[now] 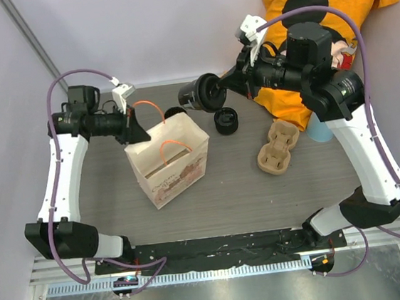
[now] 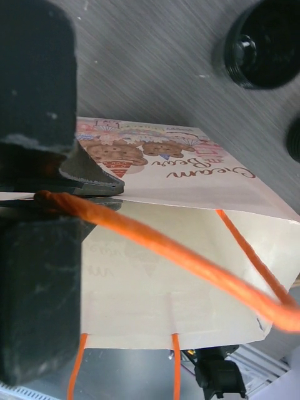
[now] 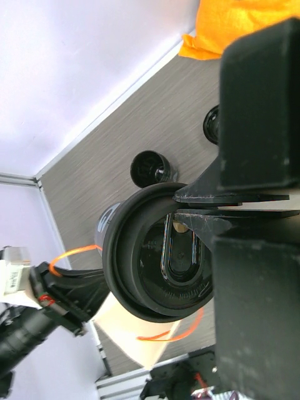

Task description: Pack the takeout coffee

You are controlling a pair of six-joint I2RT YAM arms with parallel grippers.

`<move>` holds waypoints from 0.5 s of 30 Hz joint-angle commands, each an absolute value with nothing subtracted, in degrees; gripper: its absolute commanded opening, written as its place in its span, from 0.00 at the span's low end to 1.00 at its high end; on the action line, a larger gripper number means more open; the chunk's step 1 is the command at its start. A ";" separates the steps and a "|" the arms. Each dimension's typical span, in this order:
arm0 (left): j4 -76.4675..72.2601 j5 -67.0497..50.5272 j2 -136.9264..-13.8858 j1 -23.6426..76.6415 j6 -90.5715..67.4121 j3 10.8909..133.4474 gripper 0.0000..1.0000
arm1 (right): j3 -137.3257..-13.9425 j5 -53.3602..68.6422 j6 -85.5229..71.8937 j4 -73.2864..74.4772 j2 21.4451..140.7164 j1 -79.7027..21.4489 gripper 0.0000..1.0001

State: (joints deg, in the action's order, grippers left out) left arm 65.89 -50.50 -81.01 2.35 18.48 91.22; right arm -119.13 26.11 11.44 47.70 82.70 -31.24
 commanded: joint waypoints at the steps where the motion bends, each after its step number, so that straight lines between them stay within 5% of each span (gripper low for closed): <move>1: 53.90 -48.35 -78.48 7.02 8.10 89.39 0.00 | -116.90 27.68 5.37 42.81 81.04 -30.59 0.01; 15: 40.08 -39.12 -85.51 18.36 -7.73 90.61 0.00 | -107.50 28.30 0.09 41.57 77.17 -30.59 0.01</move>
